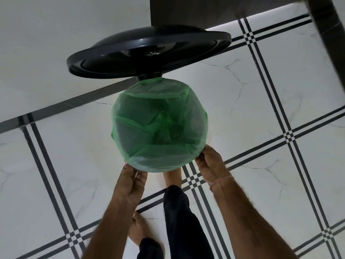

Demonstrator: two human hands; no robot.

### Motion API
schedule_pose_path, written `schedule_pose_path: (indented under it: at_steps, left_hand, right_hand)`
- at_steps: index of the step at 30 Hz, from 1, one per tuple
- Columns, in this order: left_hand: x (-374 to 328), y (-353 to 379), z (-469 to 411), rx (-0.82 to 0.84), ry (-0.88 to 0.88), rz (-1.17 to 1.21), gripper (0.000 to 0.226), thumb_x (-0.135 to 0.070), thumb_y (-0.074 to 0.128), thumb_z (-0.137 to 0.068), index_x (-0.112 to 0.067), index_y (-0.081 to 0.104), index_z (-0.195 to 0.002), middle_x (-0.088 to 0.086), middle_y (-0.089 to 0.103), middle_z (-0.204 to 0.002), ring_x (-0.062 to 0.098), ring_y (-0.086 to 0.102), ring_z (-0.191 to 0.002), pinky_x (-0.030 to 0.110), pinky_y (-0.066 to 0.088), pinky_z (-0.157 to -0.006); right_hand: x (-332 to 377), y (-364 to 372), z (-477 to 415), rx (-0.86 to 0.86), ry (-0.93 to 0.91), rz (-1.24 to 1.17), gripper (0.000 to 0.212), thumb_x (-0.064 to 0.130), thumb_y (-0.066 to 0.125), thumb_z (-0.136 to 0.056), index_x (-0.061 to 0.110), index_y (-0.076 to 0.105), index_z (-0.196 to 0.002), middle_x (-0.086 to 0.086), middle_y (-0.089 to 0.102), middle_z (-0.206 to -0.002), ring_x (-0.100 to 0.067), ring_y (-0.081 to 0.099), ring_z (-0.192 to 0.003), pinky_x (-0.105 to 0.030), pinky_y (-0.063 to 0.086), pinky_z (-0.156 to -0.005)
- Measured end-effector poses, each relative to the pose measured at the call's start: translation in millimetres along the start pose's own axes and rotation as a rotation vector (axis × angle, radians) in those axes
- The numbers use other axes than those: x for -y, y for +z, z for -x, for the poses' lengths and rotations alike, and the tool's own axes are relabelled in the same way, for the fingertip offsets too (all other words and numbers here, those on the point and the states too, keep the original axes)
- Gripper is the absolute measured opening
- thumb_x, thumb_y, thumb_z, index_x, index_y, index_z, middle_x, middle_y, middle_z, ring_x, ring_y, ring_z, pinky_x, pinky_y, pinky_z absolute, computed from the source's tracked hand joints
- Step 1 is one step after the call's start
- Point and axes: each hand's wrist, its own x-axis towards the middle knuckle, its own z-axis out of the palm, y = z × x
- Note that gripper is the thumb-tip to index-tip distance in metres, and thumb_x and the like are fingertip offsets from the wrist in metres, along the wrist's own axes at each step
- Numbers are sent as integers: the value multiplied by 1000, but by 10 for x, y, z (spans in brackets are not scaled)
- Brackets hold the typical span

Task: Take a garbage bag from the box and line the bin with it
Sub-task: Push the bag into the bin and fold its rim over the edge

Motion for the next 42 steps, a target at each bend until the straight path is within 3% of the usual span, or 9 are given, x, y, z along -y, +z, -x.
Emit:
schedule_pose_path:
  at_steps: [7,14,18,21,25,31,34,37,42]
  left_hand:
    - [17,119,38,-28,-64,-9,18,-23,59,-103,-9,70,-105,2,80,-87,11,77,-68,22,61,-56]
    - [209,-82,98,117,-12,165,27,-32,60,-99,-11,71,-113,6,75,-121,17,75,-107,33,63,-86]
    - [292,-74,127,148,-39,175,68,-16,101,-49,-6,71,-110,8,79,-111,17,78,-97,34,64,-77]
    - [314,-30,145,129,-25,190,31,-17,72,-81,-9,68,-110,5,80,-100,14,79,-85,30,64,-69]
    - [318,37,105,86,-15,150,19,-10,51,-102,-9,68,-112,3,81,-95,12,79,-80,27,63,-65]
    - [246,113,29,69,10,79,17,-13,54,-103,-8,70,-105,5,80,-96,13,79,-78,27,64,-71]
    - [269,44,68,108,41,202,33,-36,54,-103,-12,77,-99,4,79,-106,17,76,-99,34,63,-85]
    - [340,-34,156,116,-17,189,37,-31,51,-106,-12,81,-95,6,75,-116,24,68,-113,42,62,-89]
    - [405,15,137,103,-25,164,22,-22,51,-100,-8,67,-108,7,80,-99,20,79,-89,38,65,-78]
  right_hand:
    - [-63,-81,203,135,-41,-99,30,31,56,-104,5,70,-110,-12,79,-103,-22,78,-92,-38,65,-80]
    - [-57,-86,63,196,56,-214,22,25,63,-95,6,73,-101,-12,79,-98,-23,79,-91,-39,66,-79]
    - [-128,-42,38,197,62,-267,32,16,53,-106,3,78,-91,-14,80,-94,-22,80,-84,-33,65,-66]
    - [-119,-11,114,179,17,-252,34,32,52,-106,4,71,-103,-13,79,-95,-22,79,-86,-37,66,-76]
    - [-131,-33,208,143,125,-169,35,40,51,-105,11,70,-102,-8,79,-91,-23,71,-95,-41,60,-87]
    - [-86,39,116,165,152,-165,24,20,52,-107,7,72,-100,-10,81,-88,-21,78,-82,-34,66,-70]
    - [-134,56,114,153,98,-223,30,18,50,-108,7,73,-92,-8,80,-84,-18,79,-74,-33,64,-74]
    - [-222,-30,161,139,68,-280,28,21,52,-107,6,72,-95,-8,79,-86,-16,79,-77,-31,65,-76]
    - [-323,-65,182,147,101,-225,23,3,48,-106,3,70,-99,-8,80,-83,-14,79,-74,-27,65,-66]
